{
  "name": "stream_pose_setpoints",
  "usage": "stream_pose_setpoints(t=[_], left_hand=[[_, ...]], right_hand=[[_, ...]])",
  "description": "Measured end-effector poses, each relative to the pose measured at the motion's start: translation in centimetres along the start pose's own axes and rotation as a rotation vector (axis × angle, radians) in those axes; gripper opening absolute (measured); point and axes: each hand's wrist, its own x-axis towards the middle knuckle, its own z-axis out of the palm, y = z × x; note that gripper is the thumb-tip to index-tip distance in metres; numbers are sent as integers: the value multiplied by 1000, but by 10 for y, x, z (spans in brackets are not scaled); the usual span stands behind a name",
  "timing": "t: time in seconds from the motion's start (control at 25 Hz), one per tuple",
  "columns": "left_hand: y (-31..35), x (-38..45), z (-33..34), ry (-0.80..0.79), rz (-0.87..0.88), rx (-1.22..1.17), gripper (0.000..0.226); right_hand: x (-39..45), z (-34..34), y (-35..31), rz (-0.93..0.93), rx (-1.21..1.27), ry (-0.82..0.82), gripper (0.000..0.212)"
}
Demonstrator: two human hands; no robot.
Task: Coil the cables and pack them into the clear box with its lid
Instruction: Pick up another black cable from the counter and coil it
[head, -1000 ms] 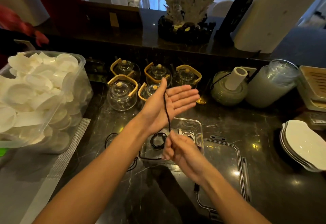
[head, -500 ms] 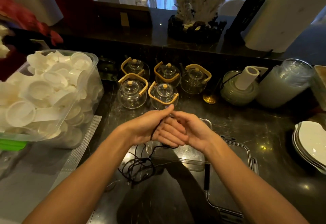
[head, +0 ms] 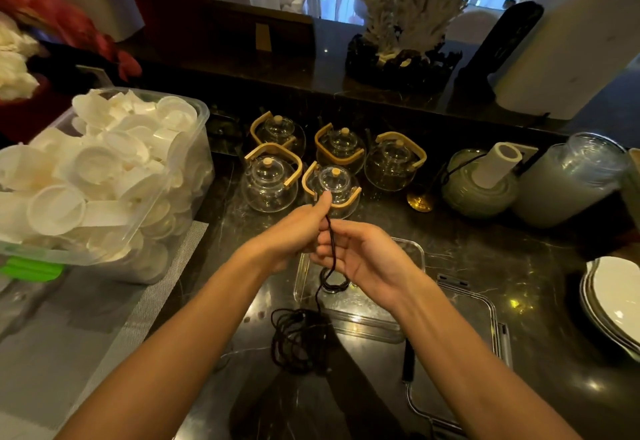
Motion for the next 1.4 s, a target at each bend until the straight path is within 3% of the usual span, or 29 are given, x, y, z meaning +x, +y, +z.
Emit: stream_pose_setpoints(t=[0.16,0.28,0.52,0.72,0.8,0.96,1.08,1.28,1.4], left_hand=[[14,5,15,27,79,-468,57],[30,0,12,-149,140,-808,54],[49,-15,9,-418,200,-1141,61],[40,-23,13,-517,158,-1001,56],[33,-25,22,-514,109,-948,53],[24,-27,36,-475,15,-894,55],[22,-28,39,-431,-34,-642,47],[18,-26,32,-197,-78,-317,54],[23,-32,38,-59,-17,-327,50]], right_hand=[[-25,0,6,-26,40,-64,26],[-38,-4,21,-8,-6,-68,34],[-32,-29,63,174,-291,35,56],[-12,-62,51,172,229,-40,42],[-7,-68,27,142,313,-65,31],[1,-69,-18,101,139,-32,20],[5,-65,-46,99,-25,-24,26],[-11,-44,-71,88,-393,60,26],[-31,-18,-57,-24,-513,35,22]])
